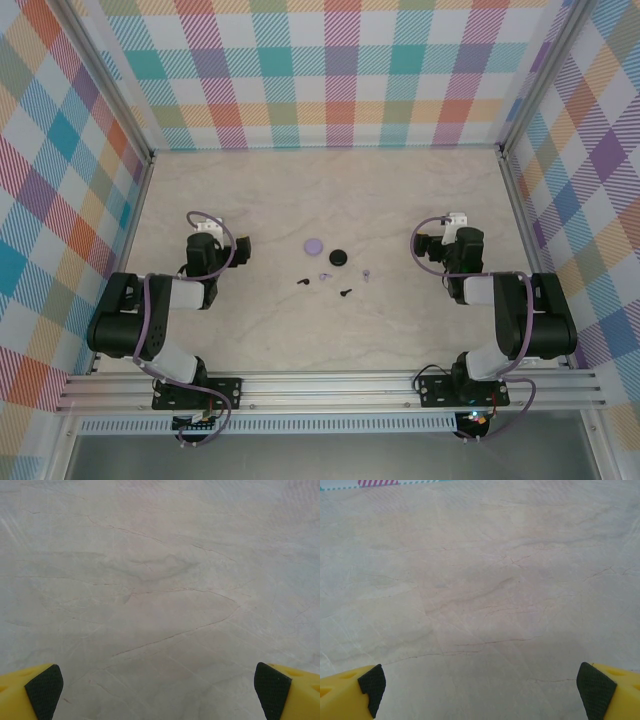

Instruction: Insert wireless bluetooth earbuds into charging case

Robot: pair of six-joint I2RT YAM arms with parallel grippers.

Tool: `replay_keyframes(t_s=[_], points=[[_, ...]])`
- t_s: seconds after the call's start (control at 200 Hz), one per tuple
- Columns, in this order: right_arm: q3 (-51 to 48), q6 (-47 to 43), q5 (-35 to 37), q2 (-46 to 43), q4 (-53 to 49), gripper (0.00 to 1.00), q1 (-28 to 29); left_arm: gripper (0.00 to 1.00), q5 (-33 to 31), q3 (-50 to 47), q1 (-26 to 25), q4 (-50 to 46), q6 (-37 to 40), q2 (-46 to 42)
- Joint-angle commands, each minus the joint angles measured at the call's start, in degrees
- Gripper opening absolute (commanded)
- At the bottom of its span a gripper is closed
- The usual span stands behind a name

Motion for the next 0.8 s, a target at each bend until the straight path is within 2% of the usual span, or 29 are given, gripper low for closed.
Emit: replay_keyframes(t_s=[0.0,0.07,0.185,0.32,0.475,0.585,0.665,0.73,0.795], points=[[5.4,1.0,0.6,-4.5,-10.1,1.00,-0.3,1.00,-4.0,1.3,0.8,-3.7,-2.3,-5.8],[10.9,4.0,2.4,-6.4,-23.0,1.00,-0.2,1.00,-5.0,4.9,0.8,-14.9,-4.4,-10.5],[17.0,8.7,0.7,-7.2,-37.3,1.00,-0.2,1.00,-1.8,12.2,0.8,-32.9,-9.0,-16.3],[23.6,14.7,-2.4,-5.9,-51.7,1.00,-0.2,1.00,4.3,17.4,0.6,-44.2,-16.4,-18.8],[25.8,16.3,-15.1,-5.1,-55.7,1.00,0.3,1.00,15.3,21.0,-1.5,-50.2,-21.6,-17.4],[26.7,15.9,-19.9,-4.7,-55.7,1.00,2.8,1.00,20.7,22.9,-4.4,-51.9,-23.6,-13.8],[28.7,15.3,-22.2,-3.0,-56.6,1.00,5.7,0.99,22.4,24.0,-6.7,-51.8,-23.9,-10.5],[31.1,14.5,-23.1,-0.8,-57.9,1.00,8.7,0.95,23.1,25.1,-8.2,-51.8,-24.6,-7.5],[33.6,13.6,-23.0,1.5,-59.3,1.00,11.9,0.85,24.7,26.3,-9.0,-51.8,-25.2,-4.3]])
